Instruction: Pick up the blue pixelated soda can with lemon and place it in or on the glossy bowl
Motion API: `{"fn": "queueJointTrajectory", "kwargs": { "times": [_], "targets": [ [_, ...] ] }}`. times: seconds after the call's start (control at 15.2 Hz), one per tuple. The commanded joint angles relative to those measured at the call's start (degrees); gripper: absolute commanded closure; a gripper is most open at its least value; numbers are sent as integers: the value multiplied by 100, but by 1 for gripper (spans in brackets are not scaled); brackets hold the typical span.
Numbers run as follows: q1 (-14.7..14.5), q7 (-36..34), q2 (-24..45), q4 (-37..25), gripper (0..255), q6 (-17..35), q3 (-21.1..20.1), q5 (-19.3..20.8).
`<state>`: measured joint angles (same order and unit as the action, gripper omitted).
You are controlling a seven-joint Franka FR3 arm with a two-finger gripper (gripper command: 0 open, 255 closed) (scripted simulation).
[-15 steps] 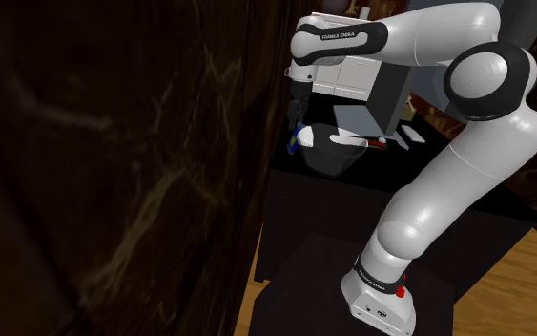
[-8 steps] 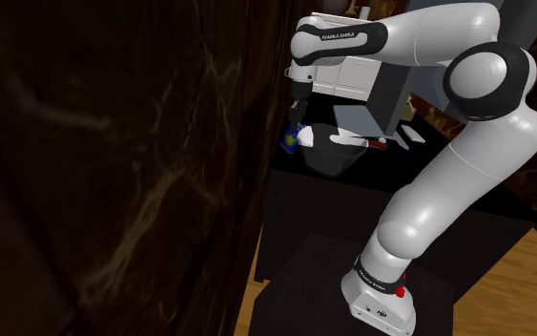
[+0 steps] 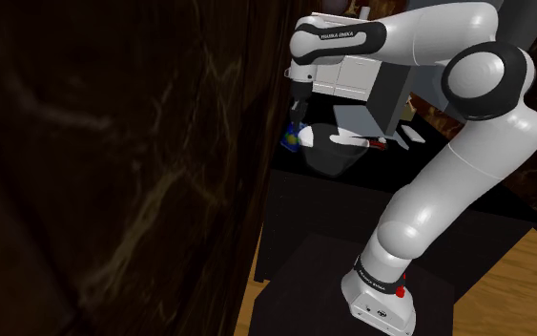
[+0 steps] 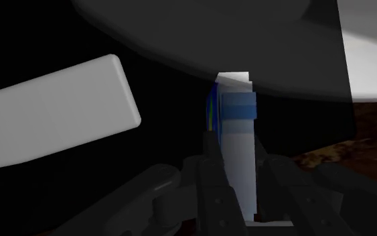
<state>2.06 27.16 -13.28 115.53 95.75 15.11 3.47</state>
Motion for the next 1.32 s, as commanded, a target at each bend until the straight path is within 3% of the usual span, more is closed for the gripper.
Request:
{"fn": "queueJointTrajectory", "kwargs": {
  "times": [0.0, 1.25],
  "targets": [
    [-39, 13, 56, -164, 255, -105, -39, -5],
    [-121, 68, 311, -1907, 255, -1596, 0, -61]
  ]
}}
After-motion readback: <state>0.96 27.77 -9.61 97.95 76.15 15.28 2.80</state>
